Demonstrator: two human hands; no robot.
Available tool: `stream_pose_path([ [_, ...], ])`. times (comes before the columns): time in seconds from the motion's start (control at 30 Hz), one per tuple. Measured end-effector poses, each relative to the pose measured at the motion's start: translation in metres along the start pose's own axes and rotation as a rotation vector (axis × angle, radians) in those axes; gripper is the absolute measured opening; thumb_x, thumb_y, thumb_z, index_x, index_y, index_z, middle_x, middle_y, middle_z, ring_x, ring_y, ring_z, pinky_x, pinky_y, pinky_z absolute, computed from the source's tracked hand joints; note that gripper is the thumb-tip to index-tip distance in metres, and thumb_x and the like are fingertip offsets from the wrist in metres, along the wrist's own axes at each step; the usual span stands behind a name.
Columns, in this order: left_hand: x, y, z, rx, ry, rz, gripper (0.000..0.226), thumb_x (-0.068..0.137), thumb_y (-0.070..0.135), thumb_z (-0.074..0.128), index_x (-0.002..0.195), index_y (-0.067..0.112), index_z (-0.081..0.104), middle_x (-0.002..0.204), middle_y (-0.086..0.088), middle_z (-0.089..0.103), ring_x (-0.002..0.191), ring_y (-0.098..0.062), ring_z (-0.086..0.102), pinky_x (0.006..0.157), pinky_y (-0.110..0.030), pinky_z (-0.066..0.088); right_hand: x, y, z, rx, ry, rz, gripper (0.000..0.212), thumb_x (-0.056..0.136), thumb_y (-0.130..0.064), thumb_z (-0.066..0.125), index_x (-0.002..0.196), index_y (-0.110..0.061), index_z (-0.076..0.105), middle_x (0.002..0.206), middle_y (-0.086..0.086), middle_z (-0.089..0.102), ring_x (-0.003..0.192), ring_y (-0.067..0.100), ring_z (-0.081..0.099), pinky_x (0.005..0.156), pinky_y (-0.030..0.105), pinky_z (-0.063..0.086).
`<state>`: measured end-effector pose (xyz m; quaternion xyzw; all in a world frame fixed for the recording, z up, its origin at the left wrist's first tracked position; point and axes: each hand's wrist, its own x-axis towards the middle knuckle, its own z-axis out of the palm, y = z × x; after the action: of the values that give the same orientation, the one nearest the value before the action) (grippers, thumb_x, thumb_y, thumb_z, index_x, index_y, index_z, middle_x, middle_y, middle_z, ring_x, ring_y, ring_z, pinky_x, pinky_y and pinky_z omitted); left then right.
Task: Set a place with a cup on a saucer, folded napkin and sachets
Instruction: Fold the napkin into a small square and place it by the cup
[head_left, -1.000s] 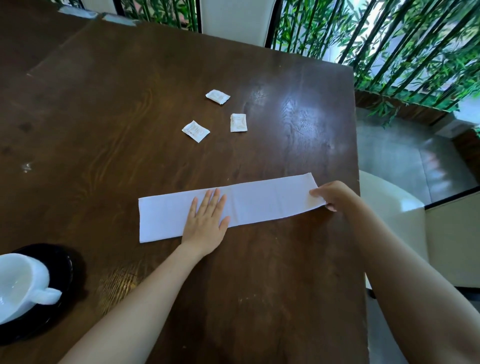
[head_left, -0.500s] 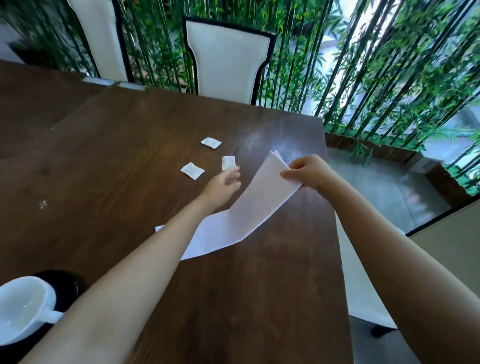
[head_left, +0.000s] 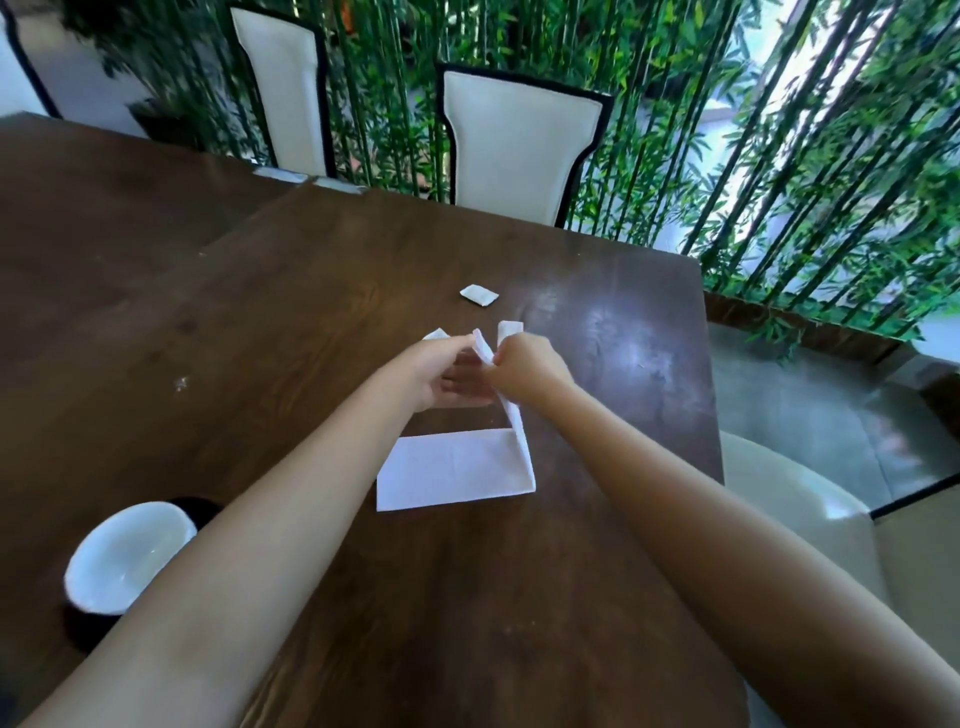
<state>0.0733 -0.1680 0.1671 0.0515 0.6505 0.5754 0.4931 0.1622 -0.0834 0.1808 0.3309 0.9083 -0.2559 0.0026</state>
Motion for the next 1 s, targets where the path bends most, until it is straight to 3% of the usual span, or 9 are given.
stream_pose_path([
  [0.13,0.002,-0.014,-0.024,0.046,0.097,-0.054,0.017,0.090,0.015,0.051,0.092,0.007,0.065,0.082,-0.009,0.064,0.072,-0.022,0.064,0.046,-0.028,0.055,-0.005,-0.010,0.019,0.060,-0.118,-0.075,0.046,0.093,-0.042,0.044,0.101,0.000,0.061,0.097,0.018,0.069,0.091,0.033,0.064,0.081,0.034,0.049],
  [0.23,0.004,-0.025,-0.037,0.045,0.165,-0.082,0.020,0.089,0.024,0.057,0.078,0.011,0.066,0.079,-0.007,0.066,0.073,-0.020,0.064,0.045,-0.026,0.054,-0.002,-0.001,0.022,0.075,-0.150,-0.080,0.038,0.094,-0.038,0.041,0.083,-0.004,0.053,0.100,0.024,0.068,0.086,0.033,0.063,0.073,0.034,0.047],
  [0.33,0.009,-0.040,-0.055,0.036,0.232,-0.107,0.019,0.091,0.030,0.058,0.086,0.013,0.064,0.088,-0.006,0.065,0.079,-0.019,0.063,0.049,-0.029,0.052,0.004,0.017,0.025,0.080,-0.139,-0.029,0.031,0.093,-0.032,0.042,0.075,-0.008,0.050,0.098,0.029,0.066,0.074,0.027,0.057,0.072,0.039,0.051],
  [0.43,0.014,-0.058,-0.069,0.128,0.274,-0.134,0.016,0.092,0.017,0.056,0.102,0.005,0.057,0.093,-0.009,0.062,0.076,-0.018,0.060,0.050,-0.032,0.050,0.008,0.036,0.034,0.058,-0.186,0.042,0.027,0.092,-0.024,0.039,0.074,-0.006,0.049,0.083,0.029,0.058,0.080,0.031,0.060,0.066,0.032,0.042],
  [0.53,0.019,-0.074,-0.076,0.226,0.304,-0.156,0.022,0.093,0.003,0.050,0.114,0.000,0.054,0.103,-0.014,0.058,0.083,-0.023,0.060,0.062,-0.036,0.051,0.009,0.050,0.052,0.058,-0.226,0.101,0.029,0.094,-0.022,0.040,0.095,-0.002,0.062,0.104,0.022,0.064,0.102,0.036,0.060,0.079,0.033,0.046],
  [0.7,0.028,-0.097,-0.085,0.263,0.371,-0.139,0.030,0.089,-0.004,0.045,0.116,-0.005,0.057,0.115,-0.020,0.062,0.099,-0.032,0.062,0.075,-0.041,0.052,0.001,0.060,0.093,-0.012,-0.291,0.084,0.035,0.095,-0.004,0.033,0.121,-0.003,0.056,0.128,0.014,0.057,0.114,0.032,0.055,0.095,0.037,0.045],
  [0.87,0.029,-0.100,-0.081,0.299,0.414,-0.016,0.020,0.084,0.003,0.046,0.097,0.003,0.062,0.106,-0.017,0.066,0.094,-0.031,0.063,0.072,-0.039,0.056,-0.001,0.071,0.124,0.131,-0.234,0.069,0.037,0.094,-0.011,0.032,0.118,-0.013,0.060,0.123,0.003,0.063,0.108,0.023,0.058,0.080,0.024,0.041],
  [1.0,0.032,-0.095,-0.057,0.282,0.381,0.059,0.019,0.089,0.020,0.048,0.091,0.008,0.062,0.101,-0.009,0.067,0.092,-0.025,0.065,0.070,-0.036,0.059,0.001,0.079,0.126,0.474,-0.137,0.243,0.029,0.093,-0.013,0.035,0.103,-0.015,0.063,0.106,0.009,0.069,0.081,0.017,0.060,0.066,0.023,0.046],
])
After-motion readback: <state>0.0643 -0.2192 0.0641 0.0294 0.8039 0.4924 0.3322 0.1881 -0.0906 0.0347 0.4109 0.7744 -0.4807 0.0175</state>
